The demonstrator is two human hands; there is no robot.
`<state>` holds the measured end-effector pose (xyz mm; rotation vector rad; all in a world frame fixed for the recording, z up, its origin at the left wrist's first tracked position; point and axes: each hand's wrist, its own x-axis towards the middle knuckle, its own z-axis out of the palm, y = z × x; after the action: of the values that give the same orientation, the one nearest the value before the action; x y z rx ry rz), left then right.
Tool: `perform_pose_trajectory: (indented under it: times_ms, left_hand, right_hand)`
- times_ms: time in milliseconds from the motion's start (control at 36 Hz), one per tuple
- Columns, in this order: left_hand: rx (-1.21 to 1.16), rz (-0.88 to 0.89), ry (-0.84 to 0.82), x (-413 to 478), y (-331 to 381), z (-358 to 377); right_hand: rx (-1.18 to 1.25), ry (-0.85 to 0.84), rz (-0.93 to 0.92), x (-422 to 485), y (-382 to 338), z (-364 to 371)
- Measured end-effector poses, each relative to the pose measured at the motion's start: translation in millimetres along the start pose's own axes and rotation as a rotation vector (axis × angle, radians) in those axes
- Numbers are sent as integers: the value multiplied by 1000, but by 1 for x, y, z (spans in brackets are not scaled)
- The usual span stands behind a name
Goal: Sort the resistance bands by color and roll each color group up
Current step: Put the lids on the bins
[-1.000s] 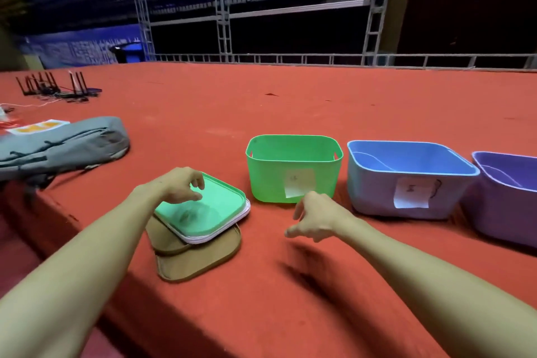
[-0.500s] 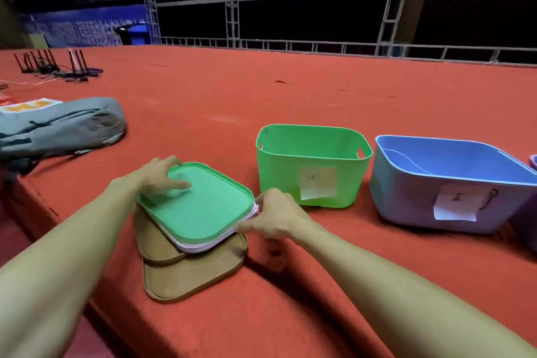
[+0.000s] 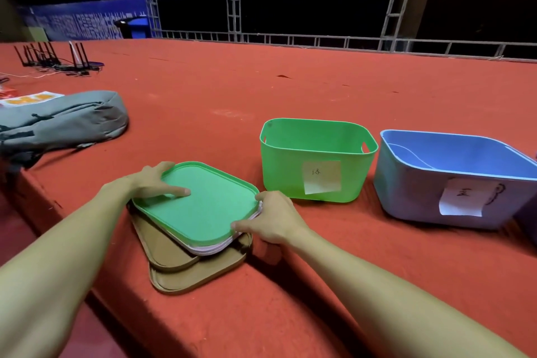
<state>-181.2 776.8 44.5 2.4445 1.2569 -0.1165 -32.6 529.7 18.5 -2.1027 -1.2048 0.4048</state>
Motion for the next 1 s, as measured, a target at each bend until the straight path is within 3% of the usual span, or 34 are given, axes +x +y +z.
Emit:
perform_pose_trajectory:
  times_ms: [361, 722, 1000]
  left_hand:
    - [-27, 32, -74, -62, 33, 18]
    - [-110, 66, 7, -169, 169, 106]
    - [-91, 84, -81, -241, 250, 148]
  right_hand:
    - [69, 91, 121, -66, 22, -6]
    - [-74, 119, 239, -189, 93, -121]
    - [3, 151, 359, -273, 146, -185]
